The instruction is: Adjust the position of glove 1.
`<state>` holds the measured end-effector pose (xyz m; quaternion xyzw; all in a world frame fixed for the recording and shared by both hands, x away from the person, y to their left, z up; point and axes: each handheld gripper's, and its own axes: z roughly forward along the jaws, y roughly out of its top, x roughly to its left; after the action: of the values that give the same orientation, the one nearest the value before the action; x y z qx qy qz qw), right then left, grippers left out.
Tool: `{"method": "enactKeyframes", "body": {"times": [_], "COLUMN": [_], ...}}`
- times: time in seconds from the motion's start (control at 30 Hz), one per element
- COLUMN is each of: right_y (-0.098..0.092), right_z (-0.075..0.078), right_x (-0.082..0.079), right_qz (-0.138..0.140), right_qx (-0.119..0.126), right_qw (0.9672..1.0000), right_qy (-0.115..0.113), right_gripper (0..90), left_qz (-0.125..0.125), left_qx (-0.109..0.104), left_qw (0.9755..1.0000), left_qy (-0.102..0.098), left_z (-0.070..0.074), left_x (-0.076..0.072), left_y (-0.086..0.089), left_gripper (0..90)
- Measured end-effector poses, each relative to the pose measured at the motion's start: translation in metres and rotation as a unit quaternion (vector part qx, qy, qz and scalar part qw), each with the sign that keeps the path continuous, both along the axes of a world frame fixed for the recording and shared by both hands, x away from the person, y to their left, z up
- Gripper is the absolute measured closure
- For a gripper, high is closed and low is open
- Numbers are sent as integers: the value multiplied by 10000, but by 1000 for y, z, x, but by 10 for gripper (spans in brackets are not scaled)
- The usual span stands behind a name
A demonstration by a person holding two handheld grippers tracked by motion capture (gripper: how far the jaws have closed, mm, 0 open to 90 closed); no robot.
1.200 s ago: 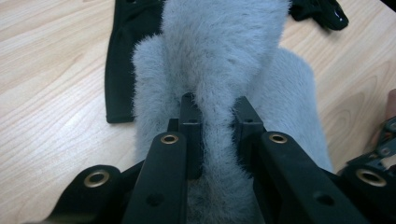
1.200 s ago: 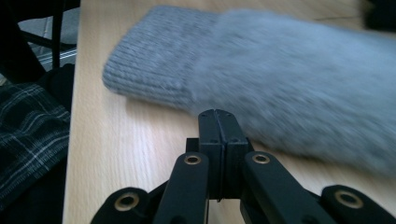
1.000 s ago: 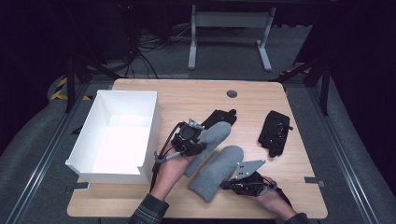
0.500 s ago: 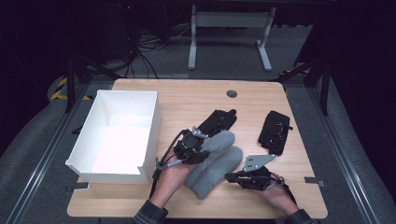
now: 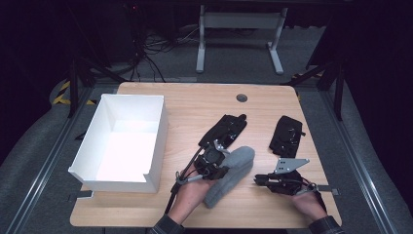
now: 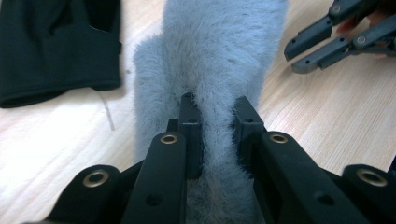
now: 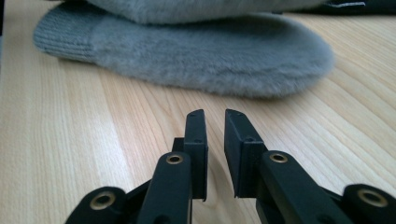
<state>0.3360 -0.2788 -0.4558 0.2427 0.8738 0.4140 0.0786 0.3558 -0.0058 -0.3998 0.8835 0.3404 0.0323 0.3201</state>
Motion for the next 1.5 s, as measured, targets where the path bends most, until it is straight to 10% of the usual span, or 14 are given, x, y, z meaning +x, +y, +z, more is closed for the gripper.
{"method": "enactKeyframes", "body": {"times": [0.4,0.7,0.97,1.5], "right_y": [0,8,21,32], "right_z": [3,25,53,12], "right_x": [-1,-1,13,42], "right_qz": [-13,12,-179,-444], "right_qx": [51,511,925,86], "right_qw": [10000,9986,9948,9989], "right_qy": [-20,-109,-378,73], "right_gripper": [822,900,900,900], "left_qz": [-165,-117,-252,-559], "left_qx": [-339,-624,-470,-167], "left_qw": [9992,9972,9985,9982], "left_qy": [-124,-393,-90,-162], "left_z": [3,23,-2,-19], "left_x": [-4,-18,-27,-34], "left_y": [4,43,55,39], "left_gripper": [524,750,835,873]}}
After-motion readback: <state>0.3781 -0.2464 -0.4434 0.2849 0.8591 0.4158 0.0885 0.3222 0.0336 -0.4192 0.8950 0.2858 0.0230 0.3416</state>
